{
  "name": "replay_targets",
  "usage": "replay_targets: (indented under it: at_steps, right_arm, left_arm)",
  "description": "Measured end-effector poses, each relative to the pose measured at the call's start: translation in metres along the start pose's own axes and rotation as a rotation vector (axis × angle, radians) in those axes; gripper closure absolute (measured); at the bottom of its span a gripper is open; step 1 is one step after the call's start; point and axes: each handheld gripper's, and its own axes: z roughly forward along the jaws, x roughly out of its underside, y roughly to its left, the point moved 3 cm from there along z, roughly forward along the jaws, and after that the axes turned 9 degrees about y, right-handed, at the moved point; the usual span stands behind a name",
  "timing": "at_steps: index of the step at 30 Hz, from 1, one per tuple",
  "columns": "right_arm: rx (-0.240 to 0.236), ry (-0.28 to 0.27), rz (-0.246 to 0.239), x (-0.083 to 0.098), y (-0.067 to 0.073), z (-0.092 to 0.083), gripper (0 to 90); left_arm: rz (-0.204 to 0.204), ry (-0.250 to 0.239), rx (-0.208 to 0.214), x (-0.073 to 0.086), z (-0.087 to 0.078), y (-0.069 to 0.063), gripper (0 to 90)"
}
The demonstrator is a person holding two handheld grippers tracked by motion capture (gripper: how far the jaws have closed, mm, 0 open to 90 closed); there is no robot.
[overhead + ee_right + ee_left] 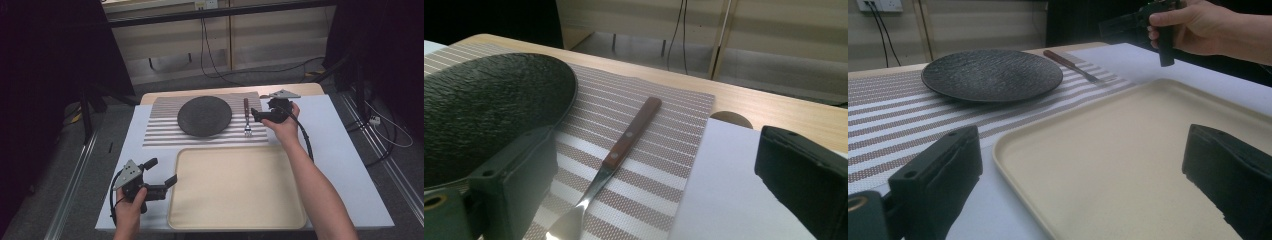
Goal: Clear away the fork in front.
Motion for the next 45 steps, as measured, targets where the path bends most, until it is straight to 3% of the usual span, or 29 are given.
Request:
replay_targets:
  at_steps: [8, 17, 21, 27, 33, 36, 40, 43, 45]
  right_arm:
    - [-0.014, 0.010, 0.021, -0.002, 0.000, 0.010, 7.8]
    - [-0.029, 0.068, 0.004, -0.005, 0.005, 0.022, 29.6]
    - [-0.039, 0.104, -0.010, -0.006, 0.009, 0.030, 35.0]
    - [-0.067, 0.164, -0.001, -0.003, 0.016, 0.044, 48.0]
    - [-0.045, 0.229, -0.032, -0.001, 0.021, 0.059, 54.3]
    - [-0.051, 0.236, -0.002, 0.002, 0.021, 0.066, 55.0]
    - [-0.034, 0.269, -0.005, 0.005, 0.019, 0.072, 55.2]
    - [-0.051, 0.264, 0.031, 0.005, 0.018, 0.076, 61.9]
    - [-0.047, 0.281, 0.012, 0.003, 0.019, 0.077, 74.7]
  left_arm:
    - [0.005, 0.004, 0.002, 0.000, 0.001, 0.000, 2.9]
    - [0.007, 0.007, -0.001, 0.000, 0.001, 0.000, 2.9]
    - [0.010, 0.014, -0.002, 0.001, 0.001, 0.000, 2.9]
    - [0.008, 0.015, -0.008, 0.001, 0.001, 0.001, 2.9]
    - [0.009, 0.019, -0.011, 0.001, 0.002, 0.002, 2.9]
    - [0.009, 0.021, -0.013, 0.001, 0.002, 0.003, 2.9]
    - [0.017, 0.026, -0.011, 0.002, 0.003, 0.004, 2.9]
    - [0.009, 0.028, -0.010, 0.002, 0.004, 0.003, 3.0]
    - [0.011, 0.030, -0.011, 0.002, 0.004, 0.003, 3.0]
